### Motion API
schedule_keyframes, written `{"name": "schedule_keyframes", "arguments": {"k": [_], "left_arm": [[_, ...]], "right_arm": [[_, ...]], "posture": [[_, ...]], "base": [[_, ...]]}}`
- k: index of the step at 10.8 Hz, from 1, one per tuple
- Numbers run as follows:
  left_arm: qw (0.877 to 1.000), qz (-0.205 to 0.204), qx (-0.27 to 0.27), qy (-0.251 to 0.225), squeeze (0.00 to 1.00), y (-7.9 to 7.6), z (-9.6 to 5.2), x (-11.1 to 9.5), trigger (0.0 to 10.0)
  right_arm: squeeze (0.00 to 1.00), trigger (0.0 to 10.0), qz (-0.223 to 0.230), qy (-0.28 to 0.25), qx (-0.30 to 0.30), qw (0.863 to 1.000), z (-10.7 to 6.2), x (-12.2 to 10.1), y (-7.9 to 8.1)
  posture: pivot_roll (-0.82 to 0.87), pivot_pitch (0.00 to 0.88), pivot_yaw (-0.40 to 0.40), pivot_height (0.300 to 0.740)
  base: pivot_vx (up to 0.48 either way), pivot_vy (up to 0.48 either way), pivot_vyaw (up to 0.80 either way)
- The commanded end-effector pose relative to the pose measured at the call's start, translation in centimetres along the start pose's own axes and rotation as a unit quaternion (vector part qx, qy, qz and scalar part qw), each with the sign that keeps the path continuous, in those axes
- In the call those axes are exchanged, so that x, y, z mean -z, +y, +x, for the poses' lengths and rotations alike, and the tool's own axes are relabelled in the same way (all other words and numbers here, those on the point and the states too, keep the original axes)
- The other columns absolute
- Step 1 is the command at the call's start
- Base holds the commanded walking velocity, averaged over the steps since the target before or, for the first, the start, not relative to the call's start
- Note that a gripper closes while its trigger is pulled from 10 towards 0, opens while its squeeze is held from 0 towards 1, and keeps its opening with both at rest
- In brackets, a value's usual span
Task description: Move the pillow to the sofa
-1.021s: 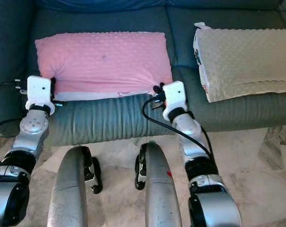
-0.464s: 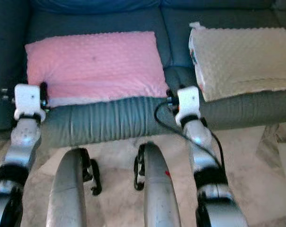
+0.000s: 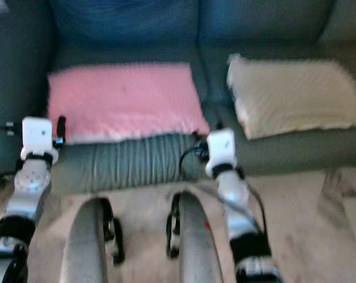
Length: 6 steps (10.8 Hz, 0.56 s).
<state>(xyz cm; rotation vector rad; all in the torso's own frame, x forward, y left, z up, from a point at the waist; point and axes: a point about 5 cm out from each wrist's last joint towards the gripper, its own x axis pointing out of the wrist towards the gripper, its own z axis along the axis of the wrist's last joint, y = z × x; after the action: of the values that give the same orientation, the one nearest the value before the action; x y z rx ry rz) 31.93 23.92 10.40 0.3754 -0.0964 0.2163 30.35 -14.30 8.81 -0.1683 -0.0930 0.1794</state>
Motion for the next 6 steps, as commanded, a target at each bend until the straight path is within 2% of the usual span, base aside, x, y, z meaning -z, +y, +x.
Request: {"name": "schedule_keyframes", "arguments": {"k": [1, 2, 3, 4, 5, 6], "left_arm": [[1.0, 0.014, -0.01, 0.007, 1.0, 0.3, -0.7, 0.7, 10.0], [1.0, 0.004, -0.025, 0.0, 1.0, 0.5, -1.7, 0.8, 10.0], [1.0, -0.012, -0.025, -0.005, 1.0, 0.1, -2.6, 0.6, 10.0], [0.999, -0.035, -0.013, -0.005, 1.0, -0.8, -3.7, 0.3, 10.0], [0.998, -0.057, 0.004, 0.018, 1.0, -2.5, -5.5, 0.9, 10.0], [0.997, -0.059, 0.006, 0.043, 1.0, -3.0, -6.3, 1.8, 10.0]], "right_arm": [[1.0, 10.0, -0.004, -0.001, 0.003, 1.0, -0.7, 0.3, 0.0], [1.0, 10.0, 0.0, 0.004, 0.006, 1.0, -1.7, 0.7, 0.2], [1.0, 10.0, 0.005, 0.011, 0.013, 1.0, -2.4, 1.0, 0.0], [1.0, 10.0, 0.005, 0.016, 0.031, 0.999, -3.1, 1.3, -0.4], [1.0, 10.0, 0.003, 0.034, 0.056, 0.998, -4.1, 2.0, -1.0], [1.0, 10.0, -0.007, 0.04, 0.065, 0.997, -4.5, 2.1, -1.2]], "posture": [[-0.01, 0.104, -0.069, 0.632], [-0.01, 0.081, -0.062, 0.632], [-0.01, 0.065, -0.058, 0.632], [0.0, 0.047, -0.06, 0.632], [0.01, 0.026, -0.06, 0.632], [0.02, 0.009, -0.063, 0.632]], "base": [[0.0, 0.0, 0.0], [0.0, 0.0, 0.0], [0.0, 0.0, 0.0], [0.0, 0.0, 0.0], [0.0, 0.0, 0.0], [0.0, 0.0, 0.0]]}}
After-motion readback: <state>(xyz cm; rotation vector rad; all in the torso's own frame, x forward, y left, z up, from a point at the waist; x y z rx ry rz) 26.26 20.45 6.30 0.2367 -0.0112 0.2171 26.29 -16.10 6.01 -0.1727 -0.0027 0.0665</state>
